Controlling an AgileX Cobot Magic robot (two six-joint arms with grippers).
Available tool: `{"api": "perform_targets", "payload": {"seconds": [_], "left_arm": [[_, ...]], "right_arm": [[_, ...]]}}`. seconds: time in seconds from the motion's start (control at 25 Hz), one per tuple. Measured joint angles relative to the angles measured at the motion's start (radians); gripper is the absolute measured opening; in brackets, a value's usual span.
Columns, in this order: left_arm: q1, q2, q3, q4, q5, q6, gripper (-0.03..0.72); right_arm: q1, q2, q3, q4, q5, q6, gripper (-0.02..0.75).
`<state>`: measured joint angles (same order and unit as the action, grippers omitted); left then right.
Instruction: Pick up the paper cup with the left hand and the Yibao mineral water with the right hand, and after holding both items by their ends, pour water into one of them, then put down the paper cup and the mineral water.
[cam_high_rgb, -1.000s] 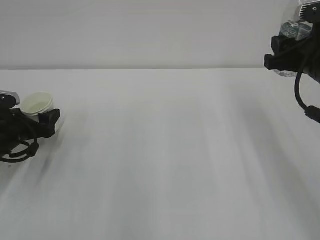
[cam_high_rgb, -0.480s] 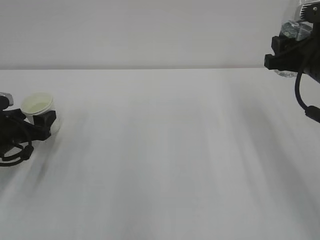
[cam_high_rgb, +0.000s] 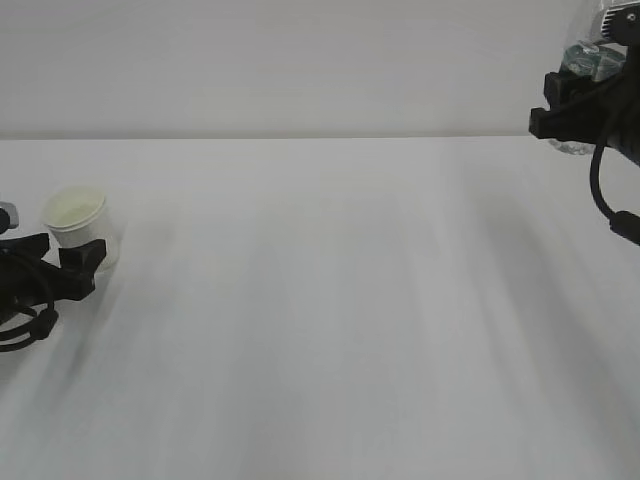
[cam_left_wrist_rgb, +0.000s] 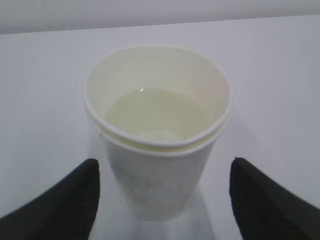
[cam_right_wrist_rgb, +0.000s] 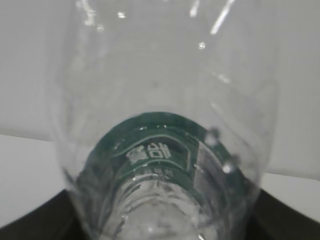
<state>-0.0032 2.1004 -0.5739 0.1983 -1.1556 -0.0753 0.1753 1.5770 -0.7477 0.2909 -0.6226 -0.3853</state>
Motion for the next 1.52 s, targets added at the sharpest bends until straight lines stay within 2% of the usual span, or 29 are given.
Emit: {"api": "perform_targets", "payload": {"seconds": [0.88,1.52], "left_arm": [[0.0,-0.112,0.1,-0.027,0.0,0.0,0.574],[0.0,-0.136,0.104,-0.033,0.0,0.0,0.572]], "right_arm": [[0.0,0.0,0.0,0.004,0.001,0.0,0.444],[0.0,0.0,0.0,0.004,0.014,0.0,0.444]]}}
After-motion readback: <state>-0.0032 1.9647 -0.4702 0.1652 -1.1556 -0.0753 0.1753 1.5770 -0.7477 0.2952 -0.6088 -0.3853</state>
